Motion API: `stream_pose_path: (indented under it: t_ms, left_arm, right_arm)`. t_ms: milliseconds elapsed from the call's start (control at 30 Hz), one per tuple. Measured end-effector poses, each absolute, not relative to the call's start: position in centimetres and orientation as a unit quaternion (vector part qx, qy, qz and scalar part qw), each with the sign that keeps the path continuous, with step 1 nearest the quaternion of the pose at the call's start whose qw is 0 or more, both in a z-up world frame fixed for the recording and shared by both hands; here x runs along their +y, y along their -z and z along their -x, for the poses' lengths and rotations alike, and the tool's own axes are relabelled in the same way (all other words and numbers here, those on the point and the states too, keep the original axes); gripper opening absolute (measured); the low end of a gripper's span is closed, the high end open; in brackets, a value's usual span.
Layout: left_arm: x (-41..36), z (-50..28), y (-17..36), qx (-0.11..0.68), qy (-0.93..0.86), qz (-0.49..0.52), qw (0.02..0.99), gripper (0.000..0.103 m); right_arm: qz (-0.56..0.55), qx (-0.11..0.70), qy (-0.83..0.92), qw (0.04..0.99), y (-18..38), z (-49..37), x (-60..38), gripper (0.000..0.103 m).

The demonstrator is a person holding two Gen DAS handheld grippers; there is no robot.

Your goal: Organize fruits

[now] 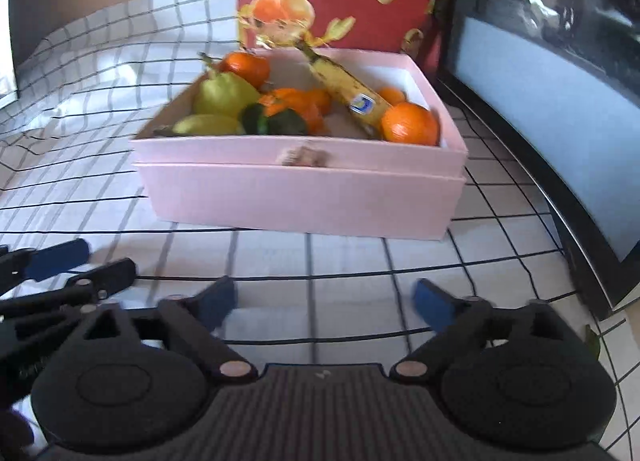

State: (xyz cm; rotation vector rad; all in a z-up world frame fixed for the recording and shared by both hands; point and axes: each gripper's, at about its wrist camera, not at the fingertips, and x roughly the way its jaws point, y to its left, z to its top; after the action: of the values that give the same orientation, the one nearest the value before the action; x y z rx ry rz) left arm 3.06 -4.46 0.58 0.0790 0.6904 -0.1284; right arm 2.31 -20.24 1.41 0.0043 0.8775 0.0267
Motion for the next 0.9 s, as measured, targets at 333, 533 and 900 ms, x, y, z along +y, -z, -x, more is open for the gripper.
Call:
stream_pose_path:
  t_ms: [333, 533, 900]
  left_arm:
    - [-5.07, -3.48, -0.36, 0.336, 0.052, -0.04, 0.939, 0.051]
    - [-5.03, -3.47, -0.34, 0.336, 0.053, -0.039, 0.939, 0.051]
    - [-5.11, -3.45, -0.34, 0.336, 0.053, -0.039, 0.939, 0.051]
  right_arm:
    - [-0.002, 0.379, -0.004, 0.925, -0.59, -1.61, -21.16, 0.103]
    - [-0.006, 0.379, -0.009, 0.925, -0.59, -1.68, -21.25, 0.103]
    - [-0.006, 0.38, -0.009, 0.925, -0.59, -1.7, -21.24, 0.103]
